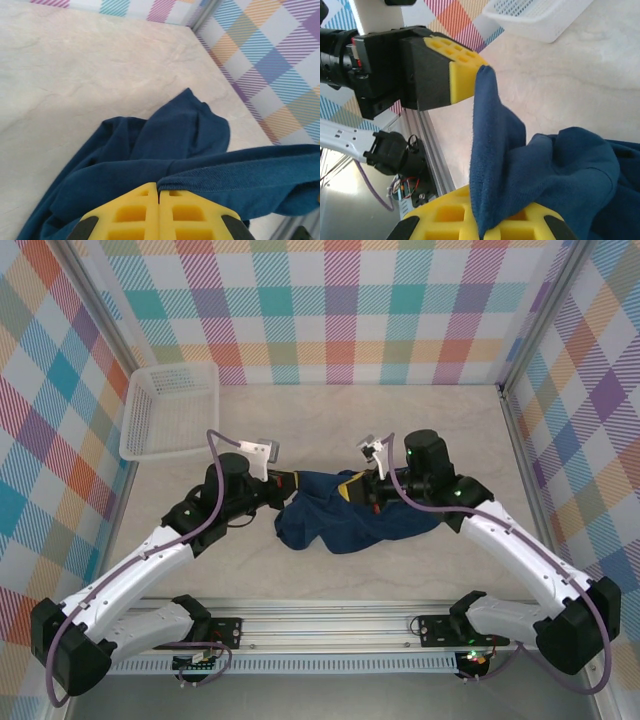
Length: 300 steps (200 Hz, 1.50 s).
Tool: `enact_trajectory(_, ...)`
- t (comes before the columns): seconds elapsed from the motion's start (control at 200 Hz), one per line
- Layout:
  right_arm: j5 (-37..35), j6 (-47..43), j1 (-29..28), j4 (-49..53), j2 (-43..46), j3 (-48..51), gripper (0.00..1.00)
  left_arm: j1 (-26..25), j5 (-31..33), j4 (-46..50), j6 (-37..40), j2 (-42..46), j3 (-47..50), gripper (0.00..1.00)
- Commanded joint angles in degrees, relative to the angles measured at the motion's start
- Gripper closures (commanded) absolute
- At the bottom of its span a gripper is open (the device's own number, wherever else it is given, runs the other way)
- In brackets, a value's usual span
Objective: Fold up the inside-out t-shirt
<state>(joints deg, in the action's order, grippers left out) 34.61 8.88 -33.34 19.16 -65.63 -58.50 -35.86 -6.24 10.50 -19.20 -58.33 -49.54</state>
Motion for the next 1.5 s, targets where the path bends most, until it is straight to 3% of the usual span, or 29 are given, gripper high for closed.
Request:
enact_trajectory(0.0, 2.7, -7.1, 1.2, 11.5, 0.2, -4.6, 1.00, 1.2, 12.1, 4.6, 1.3, 1.1, -1.2, 1.00)
enact_trajectory(0.165, 0.8, -11.2, 1.4, 21.1, -1.8, -9.1, 1.00, 2.9, 14.5, 4.9, 1.3, 3.6, -1.2, 1.00)
enact_trajectory(0.36, 7.6, -13.0, 3.4, 24.7, -2.3, -12.4, 1.00, 3.2, 15.3, 6.7, 4.4, 3.3, -0.8, 1.00)
enact_trajectory(0.575, 3.3, -11.8, 6.4, 27.8, -2.0, -15.3, 1.00, 3.2, 19.4, 8.2, 4.3, 4.1, 0.3, 1.00)
enact_trajectory(0.71, -5.9, -10.5, 6.3, 32.0, -5.1, -18.3, 1.00, 3.2, 14.7, 6.1, 4.5, 4.3, 1.2, 1.00)
enact_trajectory(0.865, 1.2, -5.8, 6.3, 24.9, -5.4, -15.5, 1.00, 2.9, -4.0, -0.4, 6.1, 2.7, 1.7, 1.00)
enact_trajectory(0.995, 4.5, -1.6, 6.1, 20.7, -6.4, -14.6, 1.00, -1.1, -11.6, -3.2, 6.8, -0.8, 0.7, 0.78)
enact_trajectory(1.07, 5.7, 0.5, 6.0, 18.5, -6.7, -14.0, 1.00, -4.9, -12.9, -6.0, 7.8, -2.5, 0.7, 0.63)
enact_trajectory(1.215, 5.2, 3.4, 6.0, 16.0, -6.5, -13.2, 1.00, -10.9, -13.0, -8.3, 8.9, -6.4, -1.4, 0.48)
enact_trajectory(1.335, 4.9, 5.8, 6.0, 14.1, -6.4, -12.9, 1.00, -16.0, -6.6, -8.1, 10.7, -9.2, -2.6, 0.39)
enact_trajectory(1.495, 6.6, 8.1, 6.0, 11.2, -6.4, -12.2, 1.00, -18.4, 9.1, -8.2, 9.7, -13.4, -2.8, 0.36)
